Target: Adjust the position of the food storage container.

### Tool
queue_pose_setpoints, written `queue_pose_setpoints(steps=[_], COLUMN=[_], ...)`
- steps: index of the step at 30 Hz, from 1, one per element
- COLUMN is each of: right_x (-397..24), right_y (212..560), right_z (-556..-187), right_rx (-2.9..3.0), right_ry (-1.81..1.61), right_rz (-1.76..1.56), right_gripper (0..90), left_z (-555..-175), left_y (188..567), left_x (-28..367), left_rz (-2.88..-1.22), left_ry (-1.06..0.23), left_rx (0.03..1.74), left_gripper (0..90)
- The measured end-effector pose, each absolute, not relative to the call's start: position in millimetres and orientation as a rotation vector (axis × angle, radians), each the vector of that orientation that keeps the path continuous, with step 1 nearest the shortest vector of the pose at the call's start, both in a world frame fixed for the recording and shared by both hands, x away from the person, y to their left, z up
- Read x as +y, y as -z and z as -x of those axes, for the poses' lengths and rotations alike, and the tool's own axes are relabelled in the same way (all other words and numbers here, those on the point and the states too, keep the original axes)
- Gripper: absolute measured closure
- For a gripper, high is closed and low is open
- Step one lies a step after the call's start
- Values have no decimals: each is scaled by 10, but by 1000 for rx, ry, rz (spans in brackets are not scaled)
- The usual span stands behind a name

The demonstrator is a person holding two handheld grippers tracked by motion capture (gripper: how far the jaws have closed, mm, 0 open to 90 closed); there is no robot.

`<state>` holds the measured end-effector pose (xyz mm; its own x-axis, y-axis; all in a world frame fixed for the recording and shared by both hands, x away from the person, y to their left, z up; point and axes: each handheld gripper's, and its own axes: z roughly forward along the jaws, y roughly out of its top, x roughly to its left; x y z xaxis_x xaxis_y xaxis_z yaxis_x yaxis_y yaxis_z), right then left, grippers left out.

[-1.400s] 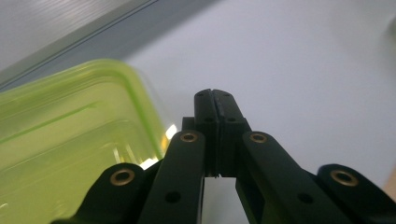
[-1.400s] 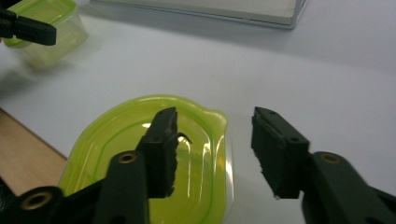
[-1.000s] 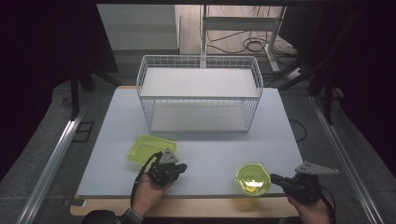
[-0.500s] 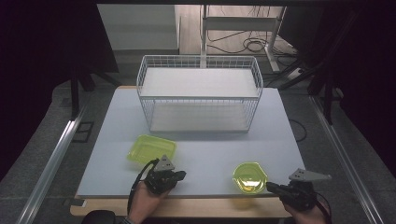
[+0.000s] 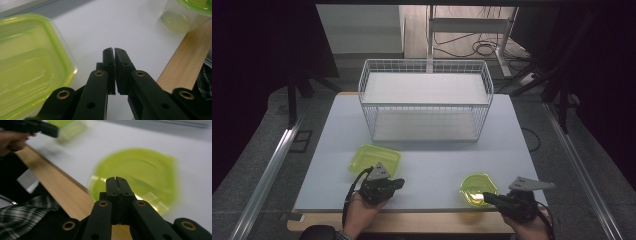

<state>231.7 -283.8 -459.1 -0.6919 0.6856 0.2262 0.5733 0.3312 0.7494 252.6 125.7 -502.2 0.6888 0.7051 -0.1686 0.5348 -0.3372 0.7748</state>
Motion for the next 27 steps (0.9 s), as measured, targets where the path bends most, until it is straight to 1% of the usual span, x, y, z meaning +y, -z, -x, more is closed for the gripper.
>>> queue_pose_setpoints(steps=[5,9,12,16,19,21,24,27], right_x=[-2348,-2139,-2162,-2313,-2455,-2593,-2595,-2481], right_y=[4599,4699,4714,4668,4659,4675,4653,4616], right_z=[-2396,-2477,-2523,-2617,-2698,-2748,-2719,-2648], right_rx=[2579,2636,2629,2574,2523,2495,2488,2513], right_ry=[-1256,-1138,-1140,-1163,-1121,-1151,-1167,-1204], right_rz=[-1018,-977,-992,-1043,-1090,-1165,-1160,-1108], right_gripper=[884,882,887,887,885,885,885,885], left_z=[-2535,-2558,-2566,-2577,-2586,-2590,-2597,-2597], left_y=[4965,4930,4916,4910,4910,4910,4910,4907], left_x=[1438,1614,1715,1788,1821,1842,1864,1870], left_rz=[-1996,-1965,-1939,-1928,-1927,-1926,-1917,-1920], left_ry=[-279,-310,-325,-338,-346,-349,-350,-354], left_rx=[984,1024,1049,1066,1074,1081,1090,1088], left_gripper=[876,874,875,874,873,872,872,872])
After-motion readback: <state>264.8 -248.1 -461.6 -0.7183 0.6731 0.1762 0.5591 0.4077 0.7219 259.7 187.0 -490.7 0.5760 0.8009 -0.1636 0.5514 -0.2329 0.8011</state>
